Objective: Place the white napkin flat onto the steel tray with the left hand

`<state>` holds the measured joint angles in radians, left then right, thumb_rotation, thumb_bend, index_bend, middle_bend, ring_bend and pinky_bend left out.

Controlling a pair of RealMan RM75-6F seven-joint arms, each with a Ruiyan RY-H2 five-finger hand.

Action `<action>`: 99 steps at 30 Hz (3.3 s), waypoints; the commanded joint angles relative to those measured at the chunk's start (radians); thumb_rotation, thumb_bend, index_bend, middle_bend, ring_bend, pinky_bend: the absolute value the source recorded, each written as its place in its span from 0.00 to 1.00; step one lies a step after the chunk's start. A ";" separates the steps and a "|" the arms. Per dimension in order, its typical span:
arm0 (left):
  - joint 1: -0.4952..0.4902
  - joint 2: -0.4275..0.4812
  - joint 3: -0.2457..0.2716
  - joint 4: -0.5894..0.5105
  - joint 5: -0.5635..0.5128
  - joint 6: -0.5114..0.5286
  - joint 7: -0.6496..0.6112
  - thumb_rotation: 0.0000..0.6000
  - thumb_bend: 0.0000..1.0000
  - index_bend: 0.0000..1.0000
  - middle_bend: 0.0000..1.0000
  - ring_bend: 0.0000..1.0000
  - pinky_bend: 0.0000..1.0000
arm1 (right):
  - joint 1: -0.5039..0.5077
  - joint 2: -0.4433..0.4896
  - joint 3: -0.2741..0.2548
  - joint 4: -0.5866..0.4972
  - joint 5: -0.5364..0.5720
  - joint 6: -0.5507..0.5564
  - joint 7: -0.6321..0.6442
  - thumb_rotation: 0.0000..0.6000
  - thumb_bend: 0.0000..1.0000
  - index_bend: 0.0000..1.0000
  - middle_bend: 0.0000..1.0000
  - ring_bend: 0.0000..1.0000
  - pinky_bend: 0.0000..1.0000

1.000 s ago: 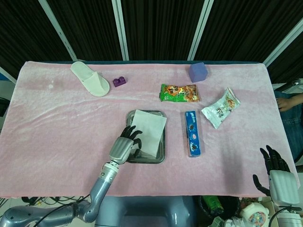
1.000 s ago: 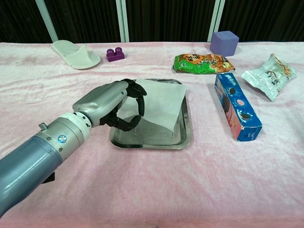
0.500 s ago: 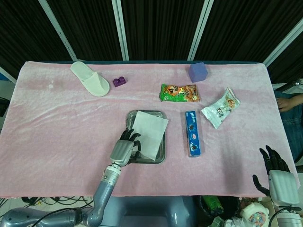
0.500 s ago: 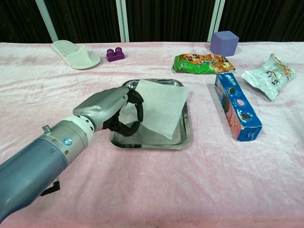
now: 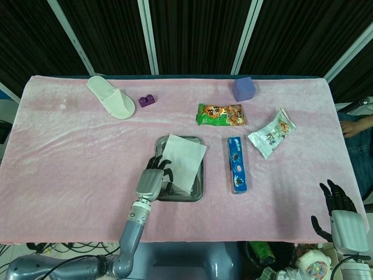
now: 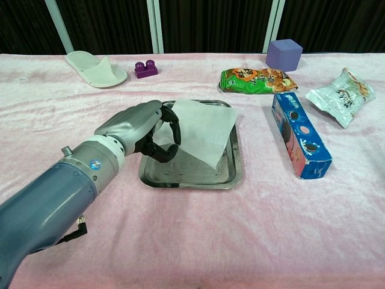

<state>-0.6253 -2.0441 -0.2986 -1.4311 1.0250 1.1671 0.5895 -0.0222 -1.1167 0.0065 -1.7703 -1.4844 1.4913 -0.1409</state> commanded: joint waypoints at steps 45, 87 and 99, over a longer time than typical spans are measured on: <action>-0.065 -0.019 -0.007 -0.017 -0.045 -0.040 -0.085 1.00 0.39 0.36 0.17 0.00 0.00 | -0.003 0.006 0.000 -0.005 0.006 -0.001 0.002 1.00 0.31 0.00 0.00 0.05 0.16; -0.323 0.197 0.079 0.378 0.185 -0.449 -0.325 1.00 0.31 0.24 0.19 0.07 0.17 | -0.003 0.013 -0.004 -0.017 0.020 -0.015 -0.001 1.00 0.31 0.00 0.00 0.05 0.16; -0.329 0.180 0.080 0.360 0.117 -0.451 -0.276 1.00 0.31 0.23 0.19 0.07 0.20 | -0.004 0.017 -0.004 -0.021 0.023 -0.018 0.004 1.00 0.31 0.00 0.00 0.05 0.16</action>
<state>-0.9528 -1.8603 -0.2171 -1.0690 1.1565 0.7199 0.3015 -0.0259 -1.0994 0.0022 -1.7914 -1.4614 1.4738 -0.1371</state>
